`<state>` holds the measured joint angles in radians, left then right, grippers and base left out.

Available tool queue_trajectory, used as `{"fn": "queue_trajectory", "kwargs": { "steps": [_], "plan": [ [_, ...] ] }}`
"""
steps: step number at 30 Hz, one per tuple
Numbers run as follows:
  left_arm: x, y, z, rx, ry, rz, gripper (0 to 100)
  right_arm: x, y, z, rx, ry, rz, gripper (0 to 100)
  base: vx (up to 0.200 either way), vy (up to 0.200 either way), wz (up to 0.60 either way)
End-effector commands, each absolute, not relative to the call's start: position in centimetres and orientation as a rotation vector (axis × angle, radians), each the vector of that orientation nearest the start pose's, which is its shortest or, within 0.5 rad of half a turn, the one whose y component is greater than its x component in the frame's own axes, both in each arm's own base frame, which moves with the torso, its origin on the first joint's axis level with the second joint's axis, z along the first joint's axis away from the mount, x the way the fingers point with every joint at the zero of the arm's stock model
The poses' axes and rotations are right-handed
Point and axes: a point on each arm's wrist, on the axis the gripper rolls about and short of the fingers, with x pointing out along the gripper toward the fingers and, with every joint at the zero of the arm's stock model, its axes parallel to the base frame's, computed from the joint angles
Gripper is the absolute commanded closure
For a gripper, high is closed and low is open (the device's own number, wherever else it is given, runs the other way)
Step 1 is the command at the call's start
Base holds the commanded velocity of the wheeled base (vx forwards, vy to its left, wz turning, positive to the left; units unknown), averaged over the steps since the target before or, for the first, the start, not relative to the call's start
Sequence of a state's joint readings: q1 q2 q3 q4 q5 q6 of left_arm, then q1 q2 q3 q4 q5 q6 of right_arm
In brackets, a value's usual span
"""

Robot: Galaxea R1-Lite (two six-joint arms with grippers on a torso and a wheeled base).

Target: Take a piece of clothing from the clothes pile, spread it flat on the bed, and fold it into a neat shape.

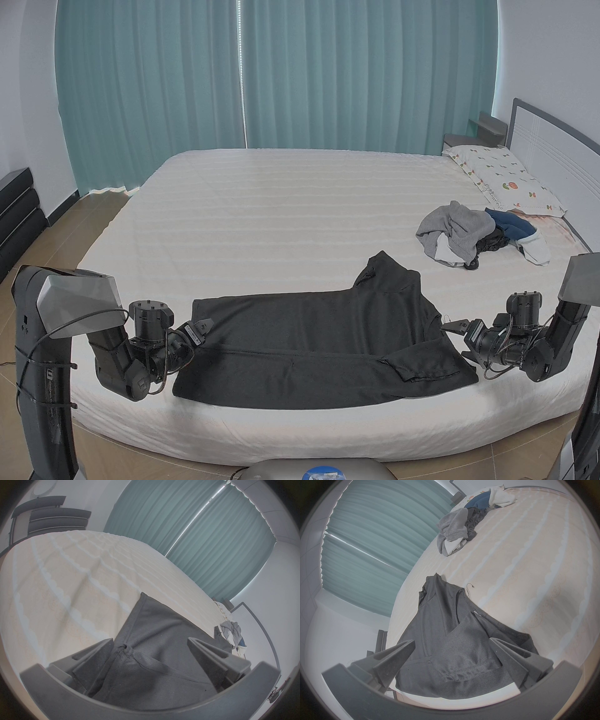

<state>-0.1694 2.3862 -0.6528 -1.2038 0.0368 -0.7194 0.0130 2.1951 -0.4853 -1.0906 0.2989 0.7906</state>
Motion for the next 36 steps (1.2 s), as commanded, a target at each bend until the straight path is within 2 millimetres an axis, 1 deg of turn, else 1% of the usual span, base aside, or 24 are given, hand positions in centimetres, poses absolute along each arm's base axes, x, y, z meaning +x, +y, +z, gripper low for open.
{"fn": "queue_trajectory", "kwargs": {
  "steps": [1,8,11,16,17,19,20,22,31,36],
  "plan": [
    [34.9,-6.0,-3.5,-0.643,0.555,0.072,100,30.8,1.1,0.1,0.848,0.707,0.045,0,0.0,0.0,0.0],
    [34.2,-5.8,-4.4,-0.594,0.594,0.08,100,31.0,1.0,0.3,0.838,0.688,0.028,0,0.0,0.0,0.0],
    [33.6,-5.5,-4.5,-0.584,0.605,0.098,100,31.2,1.0,0.2,0.792,0.671,0.003,0,0.0,0.0,0.0],
    [32.8,-5.1,-3.9,-0.575,0.591,0.138,100,31.3,1.1,-0.1,0.752,0.673,0.009,0,0.0,0.0,0.0],
    [32.6,-5.1,-3.7,-0.574,0.59,0.139,100,31.5,1.4,-0.1,0.746,0.667,0.02,0,0.0,0.0,0.0],
    [32.6,-5.1,-3.7,-0.574,0.59,0.139,100,31.5,1.4,-0.1,0.746,0.667,0.02,0,0.0,0.0,0.0],
    [32.4,-5.1,-3.1,-0.574,0.583,0.136,100,31.7,1.6,-0.3,0.737,0.656,0.026,0,0.0,0.0,0.0],
    [32.1,-5.1,-2.8,-0.577,0.58,0.135,100,31.8,1.6,-0.5,0.73,0.65,0.025,0,0.0,0.0,0.0],
    [30.9,-5.2,-1.6,-0.577,0.581,0.128,100,32.4,2.2,-3.2,0.65,0.657,0.062,0,0.0,0.0,0.0],
    [30.5,-5.1,-1.2,-0.577,0.578,0.126,100,33.1,2.4,-3.8,0.635,0.631,0.086,0,0.0,0.0,0.0]
  ]
}}
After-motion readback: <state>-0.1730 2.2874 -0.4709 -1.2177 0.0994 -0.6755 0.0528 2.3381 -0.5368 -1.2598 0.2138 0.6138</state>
